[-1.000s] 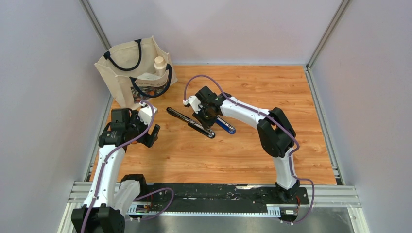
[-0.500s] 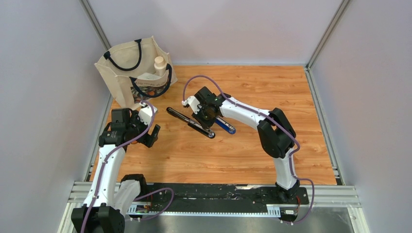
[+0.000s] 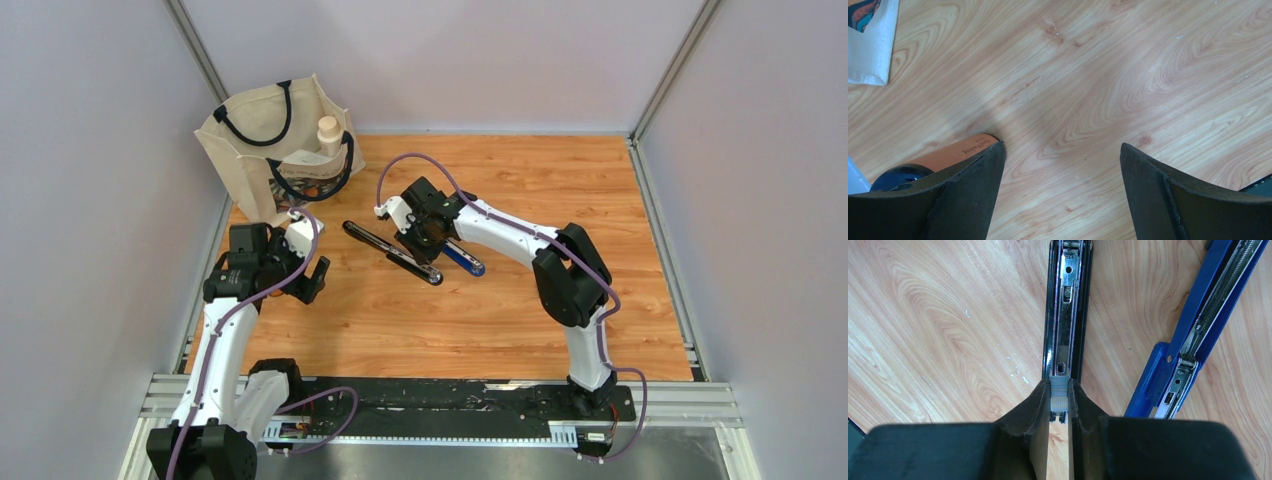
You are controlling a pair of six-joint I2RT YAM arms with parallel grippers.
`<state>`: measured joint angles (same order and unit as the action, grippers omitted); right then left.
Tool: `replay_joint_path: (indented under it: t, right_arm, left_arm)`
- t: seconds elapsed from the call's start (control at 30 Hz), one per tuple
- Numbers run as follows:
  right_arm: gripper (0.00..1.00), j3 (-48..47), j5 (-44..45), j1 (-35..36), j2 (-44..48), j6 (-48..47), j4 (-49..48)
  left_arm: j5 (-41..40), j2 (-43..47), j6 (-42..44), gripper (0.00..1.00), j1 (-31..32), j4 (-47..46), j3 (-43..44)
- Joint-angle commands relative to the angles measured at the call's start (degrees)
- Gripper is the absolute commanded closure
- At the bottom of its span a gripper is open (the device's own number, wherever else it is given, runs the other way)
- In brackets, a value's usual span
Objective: Load the staples into the stapler
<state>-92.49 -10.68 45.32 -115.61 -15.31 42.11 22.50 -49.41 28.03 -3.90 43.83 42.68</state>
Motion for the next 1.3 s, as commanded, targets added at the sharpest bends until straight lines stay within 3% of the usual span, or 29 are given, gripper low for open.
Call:
replay_joint_path:
  t: [0.0,1.27]
  right_arm:
    - [0.85,-0.6,-1.3,0.2,0.4,-0.1,-1.0]
    - [0.85,-0.9,0.1,0.1,-2.2,-0.7,-0.7]
  left_arm:
    - [1.4,0.0,1.2,0.07,-0.3,-1.6,0.0]
    - [1.5,0.0,1.4,0.07,-0.3,-1.6,-0.1]
